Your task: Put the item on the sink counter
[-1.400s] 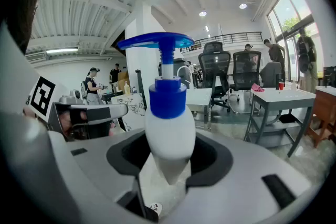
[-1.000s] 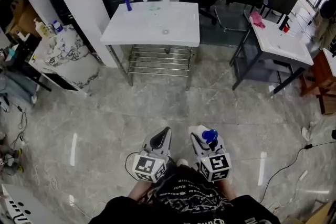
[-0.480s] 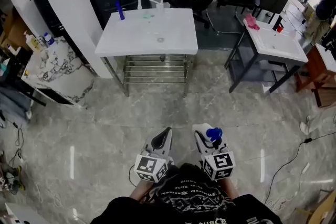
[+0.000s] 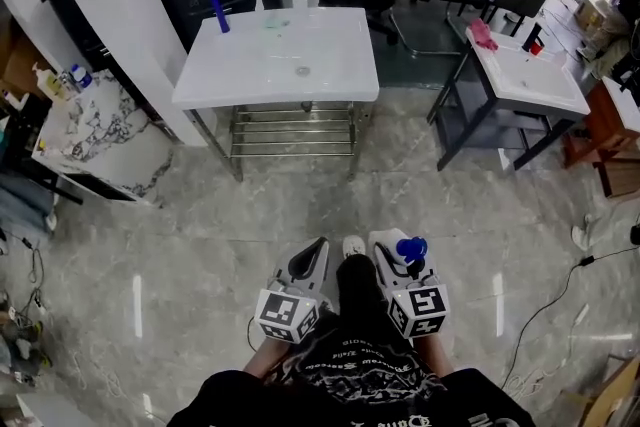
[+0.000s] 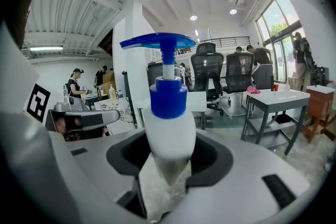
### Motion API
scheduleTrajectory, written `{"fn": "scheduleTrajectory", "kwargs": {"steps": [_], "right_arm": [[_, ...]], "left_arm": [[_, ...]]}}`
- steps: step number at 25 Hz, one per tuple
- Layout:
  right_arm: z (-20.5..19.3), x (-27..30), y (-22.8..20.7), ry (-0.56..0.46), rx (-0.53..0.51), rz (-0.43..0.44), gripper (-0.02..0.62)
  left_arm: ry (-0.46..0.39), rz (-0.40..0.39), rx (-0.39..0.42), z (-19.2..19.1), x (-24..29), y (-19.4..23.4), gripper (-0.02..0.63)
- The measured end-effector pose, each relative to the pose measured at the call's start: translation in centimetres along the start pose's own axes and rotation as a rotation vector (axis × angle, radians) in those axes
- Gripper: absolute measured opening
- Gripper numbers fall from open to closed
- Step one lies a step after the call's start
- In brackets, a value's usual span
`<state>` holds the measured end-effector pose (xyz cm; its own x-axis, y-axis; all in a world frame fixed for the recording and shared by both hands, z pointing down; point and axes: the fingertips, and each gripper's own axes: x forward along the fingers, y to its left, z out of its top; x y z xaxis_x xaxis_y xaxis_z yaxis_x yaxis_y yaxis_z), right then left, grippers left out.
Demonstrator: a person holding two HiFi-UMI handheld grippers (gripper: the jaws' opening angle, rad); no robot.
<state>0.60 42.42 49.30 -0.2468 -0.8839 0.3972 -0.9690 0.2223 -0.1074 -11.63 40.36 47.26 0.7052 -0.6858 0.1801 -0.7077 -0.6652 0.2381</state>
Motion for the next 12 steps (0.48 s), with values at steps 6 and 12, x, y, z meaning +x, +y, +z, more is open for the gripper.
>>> {"fn": "scheduleTrajectory", "kwargs": {"steps": [6,12], "right_arm": [[1.6,5.6,-3.3,0.014,-0.005,0.037,0.202],[5.2,12.7,-7.4,0.005,-0.016,0.09,0.202]], "left_arm": [[0.012,0.068,-0.014,0.3,3.5,3.1,0.006],[0.004,0.129,-0.029,2.4,9.4,6.3,0.006]]}}
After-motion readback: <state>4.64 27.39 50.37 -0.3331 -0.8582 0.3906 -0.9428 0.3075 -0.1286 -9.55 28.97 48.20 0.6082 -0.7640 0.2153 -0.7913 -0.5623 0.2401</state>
